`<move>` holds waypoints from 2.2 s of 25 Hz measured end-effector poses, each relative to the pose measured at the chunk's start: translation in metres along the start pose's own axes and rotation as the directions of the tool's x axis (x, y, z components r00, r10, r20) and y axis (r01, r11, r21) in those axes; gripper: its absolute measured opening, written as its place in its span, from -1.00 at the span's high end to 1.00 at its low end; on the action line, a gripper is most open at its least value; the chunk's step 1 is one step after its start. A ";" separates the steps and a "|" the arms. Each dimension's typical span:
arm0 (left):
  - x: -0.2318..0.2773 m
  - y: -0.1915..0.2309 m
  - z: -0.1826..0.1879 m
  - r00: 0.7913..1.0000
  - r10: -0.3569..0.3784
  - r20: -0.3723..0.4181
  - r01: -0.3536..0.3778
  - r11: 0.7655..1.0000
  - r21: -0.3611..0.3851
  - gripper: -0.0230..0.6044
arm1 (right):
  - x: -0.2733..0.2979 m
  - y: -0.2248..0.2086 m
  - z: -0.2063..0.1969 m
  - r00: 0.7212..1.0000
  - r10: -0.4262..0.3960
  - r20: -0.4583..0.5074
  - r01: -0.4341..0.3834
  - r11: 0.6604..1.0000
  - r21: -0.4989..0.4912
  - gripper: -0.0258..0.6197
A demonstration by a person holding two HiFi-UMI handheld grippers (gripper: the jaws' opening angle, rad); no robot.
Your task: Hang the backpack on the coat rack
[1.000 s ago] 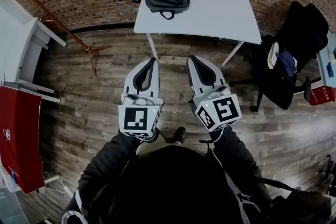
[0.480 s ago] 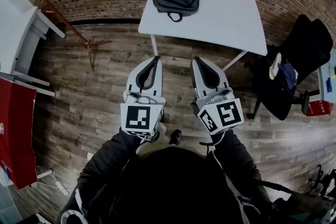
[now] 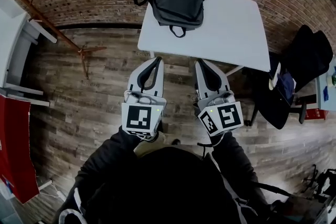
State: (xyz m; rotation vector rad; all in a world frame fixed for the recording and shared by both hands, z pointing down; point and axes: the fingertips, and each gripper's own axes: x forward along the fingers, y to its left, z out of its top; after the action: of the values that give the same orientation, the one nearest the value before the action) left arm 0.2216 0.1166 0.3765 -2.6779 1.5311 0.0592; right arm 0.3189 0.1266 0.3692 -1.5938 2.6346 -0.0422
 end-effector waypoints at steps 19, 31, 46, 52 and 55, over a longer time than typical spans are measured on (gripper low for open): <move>0.106 0.043 -0.014 0.998 -0.062 -0.009 0.062 0.998 -0.010 0.90 | 0.092 -0.070 -0.002 0.998 -0.064 -0.005 0.064 0.998 -0.015 0.89; 0.167 0.054 -0.045 0.999 -0.012 -0.053 0.012 1.000 0.004 0.90 | 0.142 -0.123 -0.044 0.998 -0.015 -0.054 0.017 0.999 0.047 0.89; 0.193 0.075 -0.137 0.997 0.048 -0.065 -0.047 0.999 0.023 0.90 | 0.187 -0.155 -0.198 0.951 -0.004 -0.308 0.016 0.999 0.036 0.63; 0.200 0.084 -0.156 0.997 0.065 -0.050 -0.064 0.998 0.023 0.90 | 0.205 -0.166 -0.239 0.908 0.006 -0.419 0.023 0.998 0.063 0.61; 0.200 0.092 -0.160 0.995 0.086 -0.053 -0.085 0.996 0.012 0.90 | 0.211 -0.168 -0.258 0.876 0.004 -0.482 0.032 0.997 0.068 0.54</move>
State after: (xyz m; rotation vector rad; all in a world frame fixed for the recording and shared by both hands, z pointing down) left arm 0.2449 -0.1124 0.5207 -2.6257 1.6563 -0.0163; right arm 0.3523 -0.1404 0.6281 -1.7668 2.9234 -0.6114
